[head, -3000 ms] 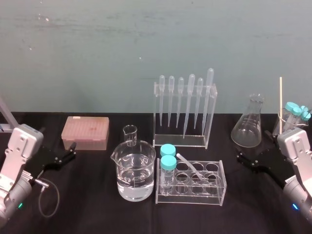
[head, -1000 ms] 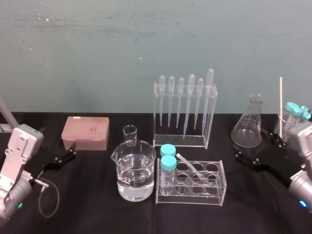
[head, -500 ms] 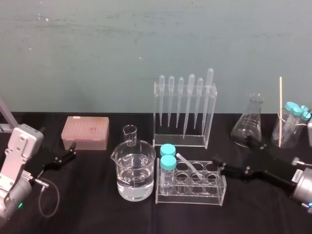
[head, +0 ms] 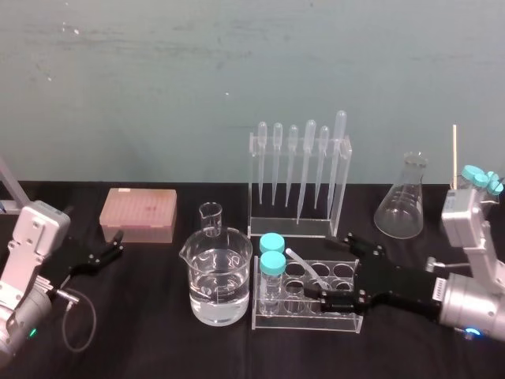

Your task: Pick up the stirring rod with one hand, then place it down.

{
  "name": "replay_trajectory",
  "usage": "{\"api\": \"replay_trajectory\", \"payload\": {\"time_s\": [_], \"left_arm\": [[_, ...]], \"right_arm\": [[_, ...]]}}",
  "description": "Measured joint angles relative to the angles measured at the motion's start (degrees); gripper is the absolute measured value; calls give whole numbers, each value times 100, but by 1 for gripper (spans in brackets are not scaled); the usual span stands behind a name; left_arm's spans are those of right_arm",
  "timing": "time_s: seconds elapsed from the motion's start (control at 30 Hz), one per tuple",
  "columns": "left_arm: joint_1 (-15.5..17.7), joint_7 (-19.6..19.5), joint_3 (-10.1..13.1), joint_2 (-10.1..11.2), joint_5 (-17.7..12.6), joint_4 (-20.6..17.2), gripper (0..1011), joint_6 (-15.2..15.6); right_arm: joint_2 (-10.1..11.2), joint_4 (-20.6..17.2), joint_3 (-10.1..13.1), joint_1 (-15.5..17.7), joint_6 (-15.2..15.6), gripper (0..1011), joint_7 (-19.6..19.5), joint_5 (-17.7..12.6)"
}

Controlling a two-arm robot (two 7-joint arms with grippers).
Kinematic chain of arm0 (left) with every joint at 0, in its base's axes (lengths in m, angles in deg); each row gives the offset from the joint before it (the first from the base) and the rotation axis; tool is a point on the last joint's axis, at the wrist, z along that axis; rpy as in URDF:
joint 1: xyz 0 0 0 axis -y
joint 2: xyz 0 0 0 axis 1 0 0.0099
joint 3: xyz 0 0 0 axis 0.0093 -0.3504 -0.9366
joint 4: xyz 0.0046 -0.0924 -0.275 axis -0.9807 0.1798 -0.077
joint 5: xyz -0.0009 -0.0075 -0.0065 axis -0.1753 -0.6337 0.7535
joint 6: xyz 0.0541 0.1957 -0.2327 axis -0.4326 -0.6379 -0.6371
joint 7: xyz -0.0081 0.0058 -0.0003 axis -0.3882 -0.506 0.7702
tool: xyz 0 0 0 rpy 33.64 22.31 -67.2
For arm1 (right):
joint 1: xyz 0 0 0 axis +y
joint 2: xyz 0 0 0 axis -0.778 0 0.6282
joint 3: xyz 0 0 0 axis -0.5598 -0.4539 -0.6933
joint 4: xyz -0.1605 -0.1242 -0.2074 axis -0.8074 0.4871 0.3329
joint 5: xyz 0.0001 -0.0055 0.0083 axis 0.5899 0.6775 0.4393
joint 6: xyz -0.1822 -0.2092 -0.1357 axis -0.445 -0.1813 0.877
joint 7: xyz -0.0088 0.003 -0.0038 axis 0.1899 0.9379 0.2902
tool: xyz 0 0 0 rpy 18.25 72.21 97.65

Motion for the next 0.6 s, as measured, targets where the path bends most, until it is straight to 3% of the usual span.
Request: {"api": "replay_trajectory", "payload": {"time_s": [0.2, 0.6], "left_arm": [[0, 0, 0, 0, 0, 0, 1000, 0], [0, 0, 0, 0, 0, 0, 1000, 0]], "right_arm": [[-262, 324, -173, -328, -73, 1000, 135, 83], [-581, 814, -436, -772, -142, 1000, 333, 191]]}}
